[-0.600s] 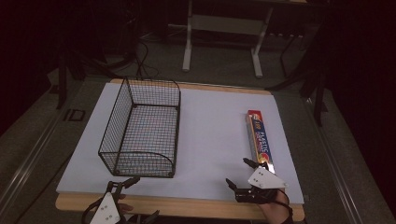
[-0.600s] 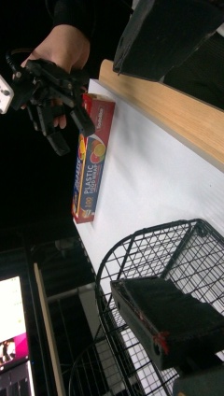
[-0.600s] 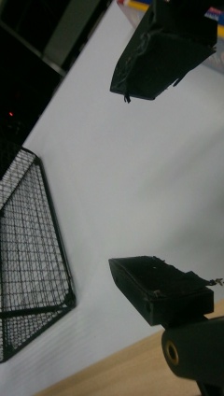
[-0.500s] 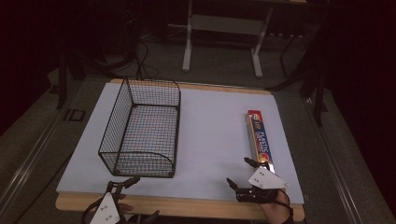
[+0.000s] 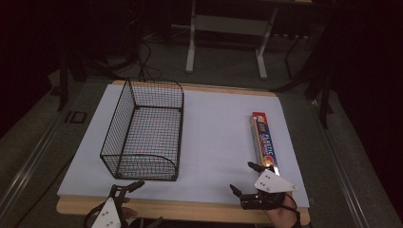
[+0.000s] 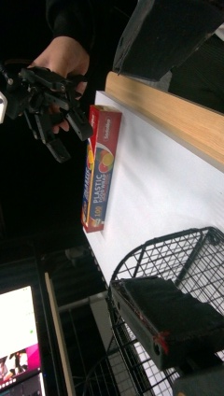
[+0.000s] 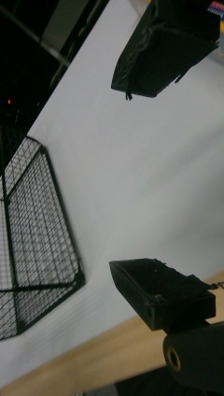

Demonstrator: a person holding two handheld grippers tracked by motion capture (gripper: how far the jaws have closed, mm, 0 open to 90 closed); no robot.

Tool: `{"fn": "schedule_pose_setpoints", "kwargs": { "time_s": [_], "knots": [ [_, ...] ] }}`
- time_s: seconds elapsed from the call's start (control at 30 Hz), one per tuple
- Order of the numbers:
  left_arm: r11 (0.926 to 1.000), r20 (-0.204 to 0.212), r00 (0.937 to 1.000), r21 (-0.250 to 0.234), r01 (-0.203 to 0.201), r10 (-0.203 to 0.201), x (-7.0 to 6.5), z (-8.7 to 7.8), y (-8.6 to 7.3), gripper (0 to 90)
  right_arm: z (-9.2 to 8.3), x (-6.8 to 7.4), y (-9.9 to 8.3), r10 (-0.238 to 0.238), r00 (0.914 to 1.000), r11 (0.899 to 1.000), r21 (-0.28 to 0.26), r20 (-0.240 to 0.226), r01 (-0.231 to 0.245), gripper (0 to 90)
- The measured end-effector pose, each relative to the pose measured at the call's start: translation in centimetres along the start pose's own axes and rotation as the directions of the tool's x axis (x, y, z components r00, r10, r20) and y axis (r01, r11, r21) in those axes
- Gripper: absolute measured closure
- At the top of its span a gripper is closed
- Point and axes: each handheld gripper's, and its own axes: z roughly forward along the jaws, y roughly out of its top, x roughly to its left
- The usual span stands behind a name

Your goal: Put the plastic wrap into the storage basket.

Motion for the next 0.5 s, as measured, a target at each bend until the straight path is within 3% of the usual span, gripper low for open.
{"fn": "schedule_pose_setpoints", "kwargs": {
  "time_s": [0.2,0.5],
  "knots": [
    [1.0,0.003,1.0,0.004,0.001,-0.001,0.1,0.0,-0.1,0.7,0.0,0.0,0.7,0.008,0.9998,1.0,-0.003,-0.017,-0.008,11.6],
    [0.9998,0.021,0.9996,0.01,-0.016,0.016,-0.1,0.3,-0.1,0.7,-0.8,-1.1,2.5,0.013,0.9993,0.998,-0.055,0.034,-0.011,11.6]
  ]
}}
